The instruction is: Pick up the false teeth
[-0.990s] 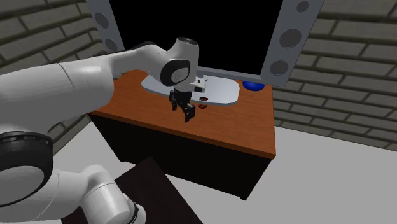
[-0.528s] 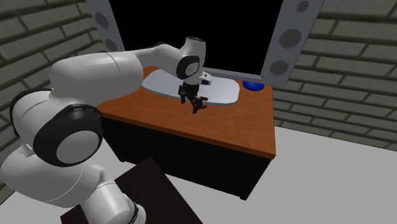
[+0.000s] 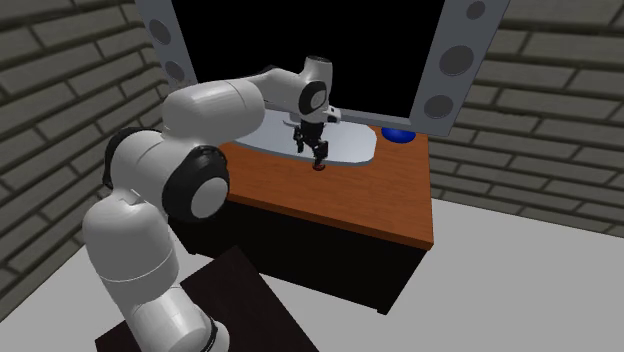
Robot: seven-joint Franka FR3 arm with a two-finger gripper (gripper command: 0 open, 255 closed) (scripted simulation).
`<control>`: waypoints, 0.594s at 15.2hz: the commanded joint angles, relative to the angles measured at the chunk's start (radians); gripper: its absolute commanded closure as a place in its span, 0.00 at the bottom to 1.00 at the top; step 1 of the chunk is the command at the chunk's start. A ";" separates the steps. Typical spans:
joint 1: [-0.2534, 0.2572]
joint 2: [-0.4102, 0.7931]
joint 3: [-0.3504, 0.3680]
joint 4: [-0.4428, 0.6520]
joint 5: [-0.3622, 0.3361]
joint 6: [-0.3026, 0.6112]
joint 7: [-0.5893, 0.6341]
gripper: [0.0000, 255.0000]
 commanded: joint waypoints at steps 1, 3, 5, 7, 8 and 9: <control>0.012 0.088 0.001 0.101 -0.022 -0.014 0.017 0.00; 0.030 0.181 0.001 0.217 -0.044 -0.038 0.035 0.00; 0.051 0.282 -0.002 0.350 -0.065 -0.072 0.050 0.00; 0.072 0.381 -0.006 0.491 -0.084 -0.115 0.061 0.00; 0.071 0.380 -0.007 0.476 -0.083 -0.101 0.061 0.00; 0.071 0.380 -0.007 0.461 -0.083 -0.087 0.061 0.00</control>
